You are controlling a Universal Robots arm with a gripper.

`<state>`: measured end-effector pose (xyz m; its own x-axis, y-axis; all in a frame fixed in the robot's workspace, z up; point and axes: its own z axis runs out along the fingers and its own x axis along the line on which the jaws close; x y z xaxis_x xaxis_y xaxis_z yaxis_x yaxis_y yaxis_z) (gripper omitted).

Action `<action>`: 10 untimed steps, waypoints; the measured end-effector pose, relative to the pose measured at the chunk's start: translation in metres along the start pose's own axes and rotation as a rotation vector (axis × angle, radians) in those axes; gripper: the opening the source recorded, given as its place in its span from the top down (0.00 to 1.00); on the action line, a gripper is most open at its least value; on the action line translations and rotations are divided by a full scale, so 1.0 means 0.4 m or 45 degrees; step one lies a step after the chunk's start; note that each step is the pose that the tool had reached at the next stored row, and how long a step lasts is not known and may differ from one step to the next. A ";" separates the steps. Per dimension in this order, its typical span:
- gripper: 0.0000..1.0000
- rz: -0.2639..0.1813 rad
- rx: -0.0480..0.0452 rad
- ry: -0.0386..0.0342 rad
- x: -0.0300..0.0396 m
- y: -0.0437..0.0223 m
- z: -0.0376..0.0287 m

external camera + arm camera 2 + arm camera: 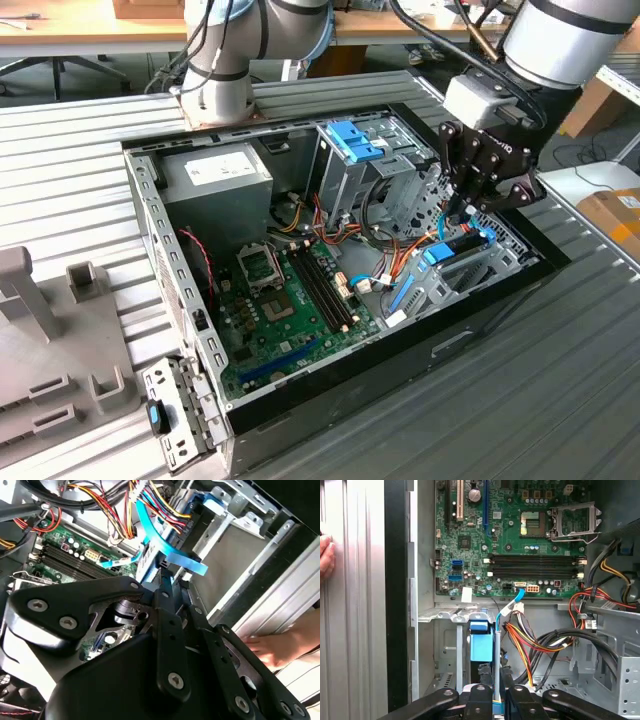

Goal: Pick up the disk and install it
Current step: 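Insert the first disk wire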

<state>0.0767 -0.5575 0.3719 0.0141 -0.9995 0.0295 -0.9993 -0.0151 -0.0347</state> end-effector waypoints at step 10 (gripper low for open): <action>0.79 -0.002 0.000 0.0460 0.077 0.002 0.005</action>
<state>0.0763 -0.5883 0.3707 0.0141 -0.9977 0.0656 -0.9993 -0.0164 -0.0343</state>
